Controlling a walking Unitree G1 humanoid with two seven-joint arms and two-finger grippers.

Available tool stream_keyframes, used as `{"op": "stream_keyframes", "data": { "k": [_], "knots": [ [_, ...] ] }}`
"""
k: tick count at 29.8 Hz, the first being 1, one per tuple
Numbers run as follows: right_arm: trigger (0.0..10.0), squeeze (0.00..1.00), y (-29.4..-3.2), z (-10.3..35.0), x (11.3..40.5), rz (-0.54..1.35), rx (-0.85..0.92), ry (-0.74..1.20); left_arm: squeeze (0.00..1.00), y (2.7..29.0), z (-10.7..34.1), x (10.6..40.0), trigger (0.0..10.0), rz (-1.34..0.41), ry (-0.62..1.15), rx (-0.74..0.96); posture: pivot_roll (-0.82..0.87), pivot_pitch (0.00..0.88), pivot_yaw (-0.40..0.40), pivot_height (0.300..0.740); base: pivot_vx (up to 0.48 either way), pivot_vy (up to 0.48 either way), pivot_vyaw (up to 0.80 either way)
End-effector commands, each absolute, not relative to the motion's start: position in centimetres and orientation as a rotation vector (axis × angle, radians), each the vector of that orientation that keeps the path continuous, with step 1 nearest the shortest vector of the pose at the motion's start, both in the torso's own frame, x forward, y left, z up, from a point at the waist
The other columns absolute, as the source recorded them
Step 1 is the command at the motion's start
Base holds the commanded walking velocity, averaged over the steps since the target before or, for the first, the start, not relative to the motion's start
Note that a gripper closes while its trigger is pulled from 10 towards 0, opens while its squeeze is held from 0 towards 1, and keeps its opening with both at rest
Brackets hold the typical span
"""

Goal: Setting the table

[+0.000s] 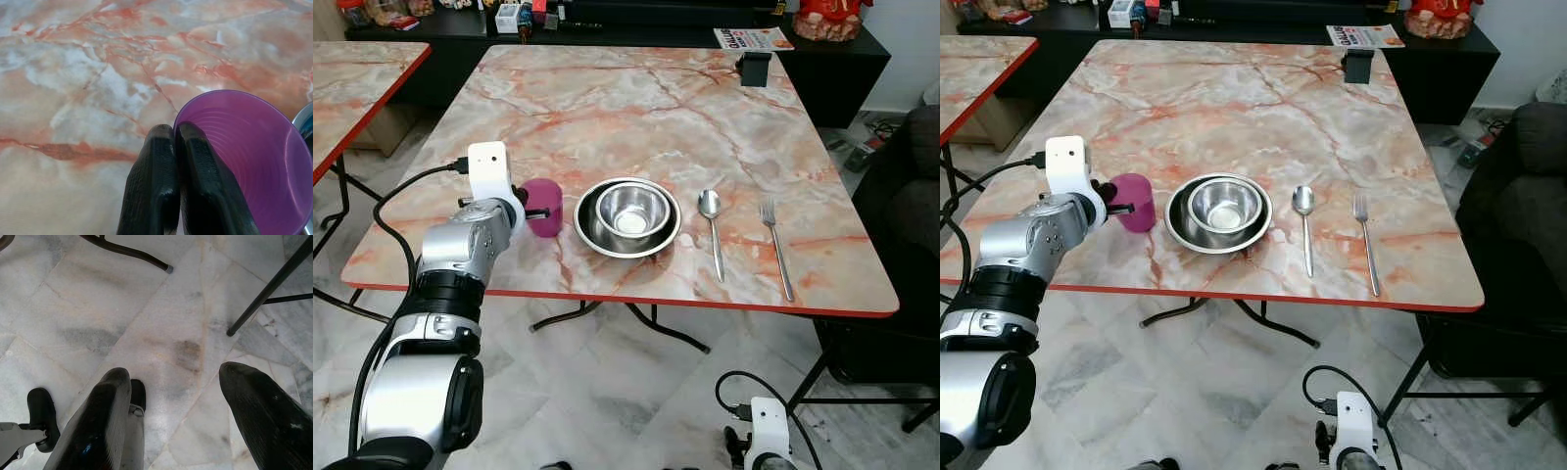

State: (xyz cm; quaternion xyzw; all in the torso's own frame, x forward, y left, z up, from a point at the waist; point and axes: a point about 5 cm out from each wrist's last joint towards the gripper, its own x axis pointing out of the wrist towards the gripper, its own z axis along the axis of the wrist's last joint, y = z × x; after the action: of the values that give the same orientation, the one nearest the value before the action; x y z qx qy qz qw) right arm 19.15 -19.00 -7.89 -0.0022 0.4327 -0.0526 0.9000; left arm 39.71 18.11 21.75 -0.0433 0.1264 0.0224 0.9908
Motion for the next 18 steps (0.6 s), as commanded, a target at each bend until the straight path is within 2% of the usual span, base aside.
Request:
{"op": "stream_keyframes", "data": {
  "k": [1, 6, 8, 9, 10, 17, 18],
  "knots": [
    [10.0, 0.00, -19.23, -8.03, 18.84, -0.129, 0.008, 0.907, 0.00, 18.20, 22.30, 39.90, 10.0, 0.056, 0.254, -0.078, 0.04, 0.139, -0.010, 0.740, 0.000, 0.000, 0.00],
    [10.0, 0.00, -19.25, -7.98, 18.94, -0.129, 0.008, 0.905, 0.00, 17.98, 22.04, 39.94, 10.0, 0.052, 0.263, -0.082, 0.04, 0.141, -0.010, 0.740, 0.000, 0.000, 0.00],
    [10.0, 0.00, -19.26, -7.98, 18.94, -0.131, 0.010, 0.905, 0.27, 17.86, 21.86, 39.93, 10.0, 0.048, 0.270, -0.084, 0.03, 0.142, -0.008, 0.740, 0.000, 0.000, 0.00],
    [10.0, 0.00, -19.26, -7.98, 18.94, -0.131, 0.010, 0.905, 0.27, 17.86, 21.86, 39.93, 10.0, 0.048, 0.270, -0.084, 0.03, 0.142, -0.008, 0.740, 0.000, 0.000, 0.00],
    [10.0, 0.00, -19.26, -7.99, 18.92, -0.131, 0.010, 0.905, 0.69, 17.82, 21.82, 39.93, 10.0, 0.046, 0.271, -0.083, 0.03, 0.141, -0.008, 0.740, 0.000, 0.000, 0.00],
    [10.0, 0.00, -19.26, -7.99, 18.92, -0.131, 0.010, 0.905, 0.69, 17.82, 21.82, 39.93, 10.0, 0.046, 0.271, -0.083, 0.03, 0.141, -0.008, 0.740, 0.000, 0.000, 0.00],
    [10.0, 0.00, -19.32, -8.03, 18.82, -0.133, 0.009, 0.908, 1.00, 17.74, 21.80, 39.96, 10.0, 0.045, 0.269, -0.084, 0.03, 0.143, -0.009, 0.740, 0.000, 0.000, 0.00]
  ]
}}
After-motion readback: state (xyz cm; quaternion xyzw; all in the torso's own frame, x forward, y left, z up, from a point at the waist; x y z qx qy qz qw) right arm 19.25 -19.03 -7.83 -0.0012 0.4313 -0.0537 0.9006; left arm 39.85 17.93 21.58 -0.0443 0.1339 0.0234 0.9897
